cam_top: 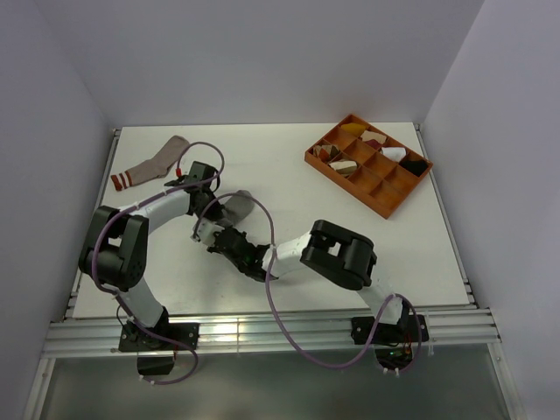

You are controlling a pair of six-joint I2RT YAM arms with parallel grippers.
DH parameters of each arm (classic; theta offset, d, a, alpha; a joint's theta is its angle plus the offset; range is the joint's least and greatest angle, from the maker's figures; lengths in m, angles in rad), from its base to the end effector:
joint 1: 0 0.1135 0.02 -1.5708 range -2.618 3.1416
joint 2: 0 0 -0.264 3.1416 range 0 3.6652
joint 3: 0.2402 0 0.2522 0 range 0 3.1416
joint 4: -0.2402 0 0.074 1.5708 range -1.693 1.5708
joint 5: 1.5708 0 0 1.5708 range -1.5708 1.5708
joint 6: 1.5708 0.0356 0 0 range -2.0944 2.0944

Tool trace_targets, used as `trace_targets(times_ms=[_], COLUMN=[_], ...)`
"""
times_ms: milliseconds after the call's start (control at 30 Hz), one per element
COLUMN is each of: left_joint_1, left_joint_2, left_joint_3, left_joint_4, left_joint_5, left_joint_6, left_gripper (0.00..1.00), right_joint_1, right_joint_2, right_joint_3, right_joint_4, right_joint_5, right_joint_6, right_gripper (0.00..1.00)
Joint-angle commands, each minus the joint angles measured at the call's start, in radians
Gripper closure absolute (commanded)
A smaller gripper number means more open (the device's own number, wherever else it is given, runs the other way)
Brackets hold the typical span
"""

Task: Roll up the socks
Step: Roll the sock at the center of the board.

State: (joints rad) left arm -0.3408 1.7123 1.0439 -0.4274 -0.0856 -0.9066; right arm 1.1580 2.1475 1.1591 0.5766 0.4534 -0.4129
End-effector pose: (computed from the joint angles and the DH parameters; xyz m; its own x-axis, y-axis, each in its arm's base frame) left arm 0.3184 -0.1097 0.1728 -0.7499 -0.5665 -0.3418 -0.4774 0.8210 -0.3132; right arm 0.1932 0.4022 0.1208 0.1187 -0.6281 -0.7690 -0.6712 0.5200 -0.5283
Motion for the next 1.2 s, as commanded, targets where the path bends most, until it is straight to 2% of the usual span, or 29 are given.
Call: trace_targets(times_ms=[0,33,67,100,167,200,267,300,367,400,533,667,800,933,1000,1167], left_joint_1=[-0.004,-0.004,-0.004,-0.004,-0.003,-0.001,0.003,0.011,0.022,0.037,0.071,0.106,0.141,0.154,0.154,0.154], left_joint_2=[0.020,0.011,0.010,0.001,-0.011,-0.023,-0.042,-0.065,-0.101,-0.114,-0.181,-0.264,-0.364,-0.372,-0.344,-0.293], left_joint_3=[-0.033,-0.039,-0.041,-0.042,-0.045,-0.047,-0.051,-0.056,-0.070,-0.073,-0.114,-0.182,-0.293,-0.340,-0.349,-0.407], left_joint_4=[-0.065,-0.054,-0.054,-0.047,-0.039,-0.037,-0.025,-0.016,0.009,0.018,0.064,0.134,0.261,0.331,0.346,0.507], left_joint_5=[0.044,0.052,0.052,0.056,0.055,0.050,0.049,0.053,0.056,0.060,0.058,0.053,0.056,0.076,0.130,0.199], left_joint_6=[0.038,0.034,0.034,0.032,0.029,0.028,0.023,0.017,0.003,-0.001,-0.038,-0.101,-0.136,-0.137,-0.137,-0.187], left_gripper=[0.99,0.96,0.96,0.92,0.85,0.77,0.67,0.56,0.45,0.35,0.25,0.23,0.23,0.23,0.25,0.25], right_joint_1=[-0.004,-0.007,-0.007,-0.011,-0.023,-0.040,-0.060,-0.081,-0.109,-0.119,-0.171,-0.207,-0.264,-0.305,-0.316,-0.317], right_joint_2=[0.040,0.037,0.037,0.031,0.017,0.003,-0.014,-0.029,-0.041,-0.052,-0.067,-0.083,-0.078,-0.066,-0.060,-0.040], right_joint_3=[0.030,0.028,0.028,0.027,0.027,0.031,0.033,0.028,0.030,0.028,0.022,0.013,0.036,0.068,0.082,0.125], right_joint_4=[-0.030,-0.047,-0.060,-0.069,-0.125,-0.148,-0.208,-0.222,-0.265,-0.282,-0.311,-0.316,-0.340,-0.369,-0.380,-0.414], right_joint_5=[0.016,0.010,0.001,-0.013,-0.091,-0.120,-0.209,-0.237,-0.333,-0.358,-0.449,-0.557,-0.738,-0.860,-0.869,-0.878], right_joint_6=[0.014,0.025,0.034,0.045,0.089,0.106,0.158,0.178,0.230,0.244,0.307,0.374,0.445,0.473,0.465,0.438], right_gripper=[0.78,0.90,0.96,1.00,1.00,1.00,1.00,1.00,1.00,1.00,1.00,1.00,1.00,1.00,1.00,1.00])
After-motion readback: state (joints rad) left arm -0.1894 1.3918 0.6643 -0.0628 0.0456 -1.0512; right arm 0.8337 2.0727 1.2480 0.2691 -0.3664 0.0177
